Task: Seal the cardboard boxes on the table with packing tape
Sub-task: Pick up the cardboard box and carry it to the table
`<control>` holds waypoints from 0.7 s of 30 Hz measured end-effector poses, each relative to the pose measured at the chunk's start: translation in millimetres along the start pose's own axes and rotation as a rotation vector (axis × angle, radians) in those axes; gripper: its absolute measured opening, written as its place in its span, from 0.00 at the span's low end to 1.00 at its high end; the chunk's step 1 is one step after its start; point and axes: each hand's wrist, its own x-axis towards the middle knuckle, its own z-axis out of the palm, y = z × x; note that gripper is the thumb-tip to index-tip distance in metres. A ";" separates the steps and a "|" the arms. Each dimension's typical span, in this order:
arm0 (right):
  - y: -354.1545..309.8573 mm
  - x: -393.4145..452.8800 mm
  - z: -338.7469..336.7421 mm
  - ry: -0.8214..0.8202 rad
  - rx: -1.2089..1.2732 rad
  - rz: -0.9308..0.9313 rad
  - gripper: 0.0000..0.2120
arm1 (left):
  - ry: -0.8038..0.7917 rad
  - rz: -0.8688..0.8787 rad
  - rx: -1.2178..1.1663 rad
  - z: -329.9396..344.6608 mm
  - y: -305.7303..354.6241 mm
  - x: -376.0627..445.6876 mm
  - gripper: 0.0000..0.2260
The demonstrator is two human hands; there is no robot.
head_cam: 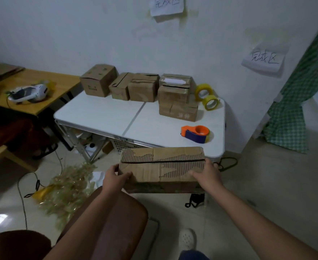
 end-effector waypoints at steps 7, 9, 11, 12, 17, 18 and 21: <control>-36.4 114.2 0.9 -0.071 0.045 -0.050 0.27 | 0.009 -0.033 -0.032 27.5 50.3 95.4 0.23; -45.9 143.6 -1.4 -0.087 0.077 -0.052 0.27 | 0.021 -0.033 -0.019 35.6 69.8 122.5 0.24; -55.5 172.5 -2.0 -0.102 0.098 -0.070 0.29 | 0.032 -0.031 -0.027 42.3 88.4 146.9 0.25; -60.0 185.8 -1.7 -0.109 0.098 -0.080 0.29 | 0.043 -0.031 -0.028 45.0 93.3 158.7 0.25; -80.2 229.2 9.9 -0.147 0.094 -0.097 0.27 | 0.117 -0.072 -0.073 44.8 100.8 185.0 0.24; -85.0 235.1 12.7 -0.169 0.084 -0.103 0.26 | 0.134 -0.083 -0.083 42.5 100.8 187.9 0.23; -94.1 256.4 25.3 -0.224 0.092 -0.131 0.24 | 0.184 -0.117 -0.110 33.9 95.4 201.1 0.23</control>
